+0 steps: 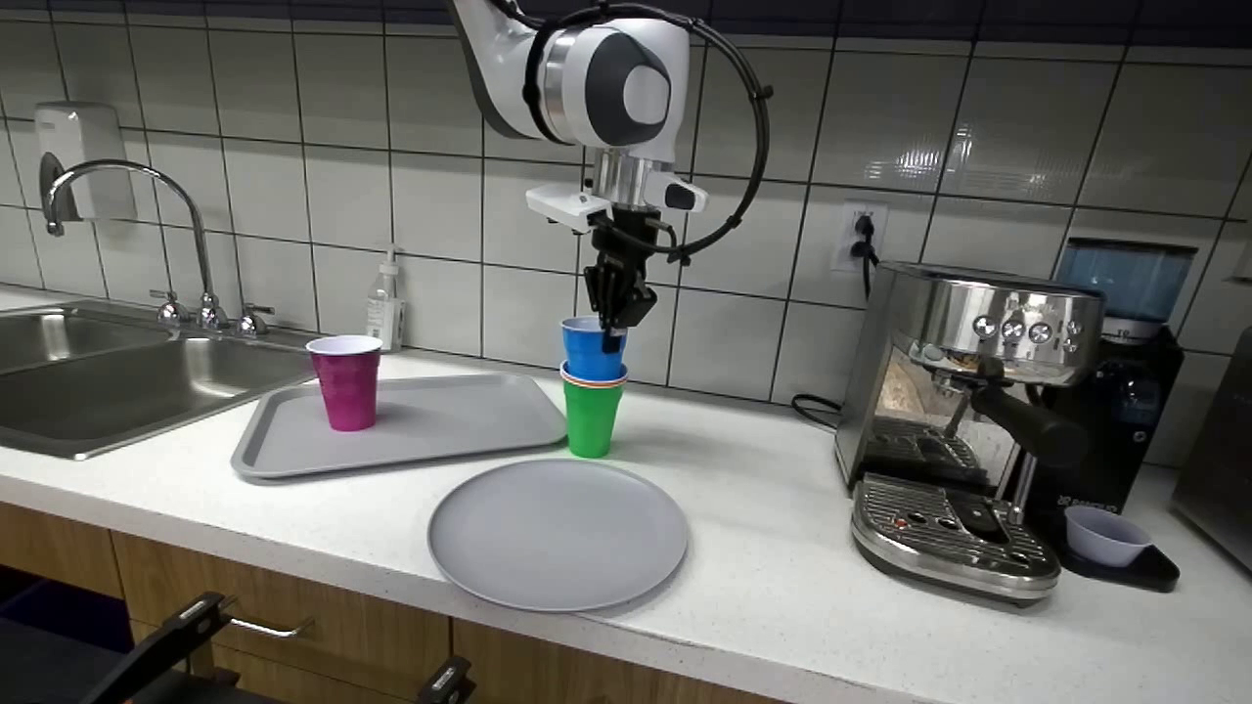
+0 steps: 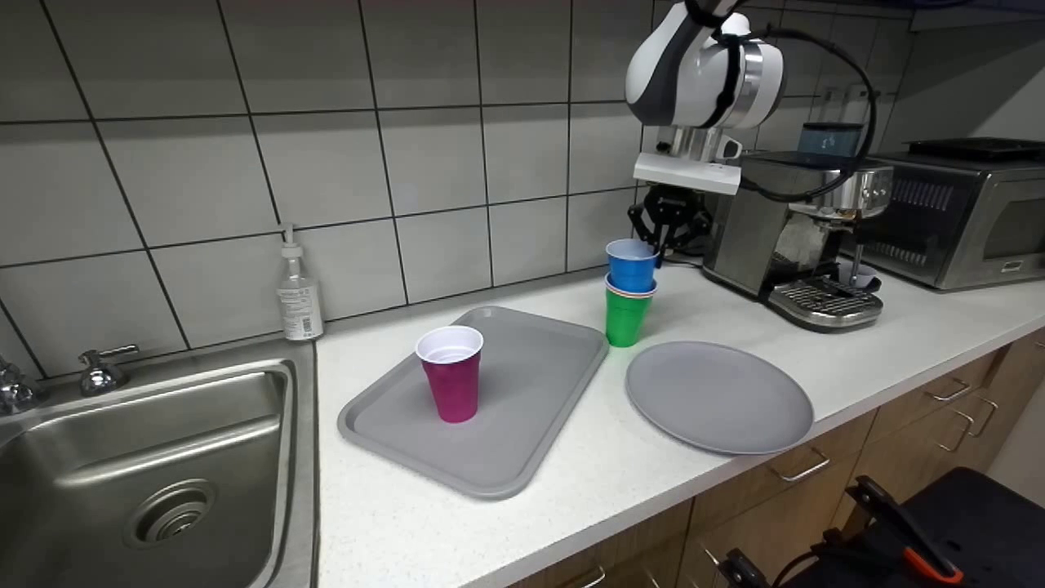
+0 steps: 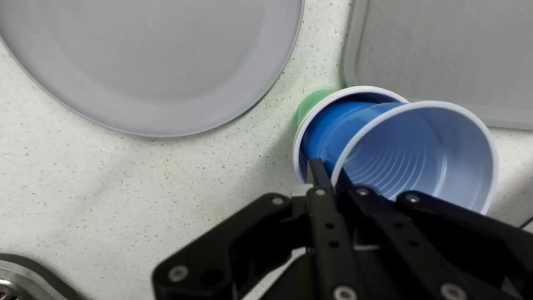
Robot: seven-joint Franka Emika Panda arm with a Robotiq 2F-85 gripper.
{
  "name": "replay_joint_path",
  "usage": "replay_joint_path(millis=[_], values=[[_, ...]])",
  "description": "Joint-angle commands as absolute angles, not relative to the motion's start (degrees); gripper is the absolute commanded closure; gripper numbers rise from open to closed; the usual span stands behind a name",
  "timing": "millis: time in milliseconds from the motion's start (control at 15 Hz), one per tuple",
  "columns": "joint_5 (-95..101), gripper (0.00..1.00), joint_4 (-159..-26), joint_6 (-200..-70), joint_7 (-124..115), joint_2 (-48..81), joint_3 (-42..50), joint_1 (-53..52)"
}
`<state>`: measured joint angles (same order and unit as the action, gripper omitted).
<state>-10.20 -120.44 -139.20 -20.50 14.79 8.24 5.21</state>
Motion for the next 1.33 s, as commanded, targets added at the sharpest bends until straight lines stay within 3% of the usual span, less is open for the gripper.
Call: replay_joint_path(millis=[0,733,867,1267], values=[[-11.2,0.99,-118.2,-137.5,-20.7,16.2,7.9,5.6],[-11.1,0.99,-116.6,-138.6,-20.7,19.1,7.3,4.8],[-11.3,0.70,-116.5,-139.0,-20.5,19.5,7.1,4.6],[-11.4,0.26,-115.5,-139.3,-20.4,20.5,6.4,4.3]])
